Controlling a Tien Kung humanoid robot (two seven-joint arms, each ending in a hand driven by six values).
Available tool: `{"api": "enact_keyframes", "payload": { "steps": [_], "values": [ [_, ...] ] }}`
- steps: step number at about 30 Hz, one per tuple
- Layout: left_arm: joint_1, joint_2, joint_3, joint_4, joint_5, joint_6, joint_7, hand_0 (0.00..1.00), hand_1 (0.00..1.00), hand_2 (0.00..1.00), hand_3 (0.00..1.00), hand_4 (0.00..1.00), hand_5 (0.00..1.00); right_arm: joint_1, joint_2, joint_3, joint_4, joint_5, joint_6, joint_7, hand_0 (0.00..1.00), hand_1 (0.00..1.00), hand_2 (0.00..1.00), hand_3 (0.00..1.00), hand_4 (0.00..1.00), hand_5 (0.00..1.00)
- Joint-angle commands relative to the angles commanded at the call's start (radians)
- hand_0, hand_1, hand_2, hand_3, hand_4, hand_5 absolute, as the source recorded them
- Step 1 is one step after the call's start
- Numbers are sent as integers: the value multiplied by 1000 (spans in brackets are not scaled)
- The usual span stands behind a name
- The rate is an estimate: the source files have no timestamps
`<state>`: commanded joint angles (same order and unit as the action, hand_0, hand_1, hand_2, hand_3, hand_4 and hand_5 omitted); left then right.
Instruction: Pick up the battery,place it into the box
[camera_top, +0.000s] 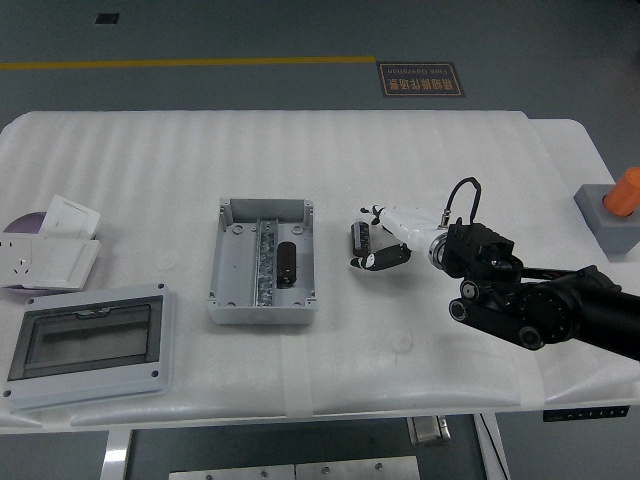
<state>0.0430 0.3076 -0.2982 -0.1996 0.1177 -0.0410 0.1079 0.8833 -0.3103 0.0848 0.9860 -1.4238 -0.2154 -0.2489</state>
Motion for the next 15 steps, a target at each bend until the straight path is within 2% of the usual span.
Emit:
{"api": "enact_keyframes", "payload": {
  "steps": [5,6,15],
  "values": [
    [-1,0,-3,-1,3,0,0,617,647,517,552,572,385,-4,5,-10,-8,2,-16,9,836,745,783,987,906,549],
    [-1,0,-4,-1,4,0,0,617,646,518,554,570,388,-4,6,-11,-8,3,-19,10,794,696,726,929,864,501],
    [-5,1,-13,-3,16,3,-1,617,646,518,554,567,392,-7,16,-9,-11,-2,-47,29,769,680,703,903,840,466]
  ]
}}
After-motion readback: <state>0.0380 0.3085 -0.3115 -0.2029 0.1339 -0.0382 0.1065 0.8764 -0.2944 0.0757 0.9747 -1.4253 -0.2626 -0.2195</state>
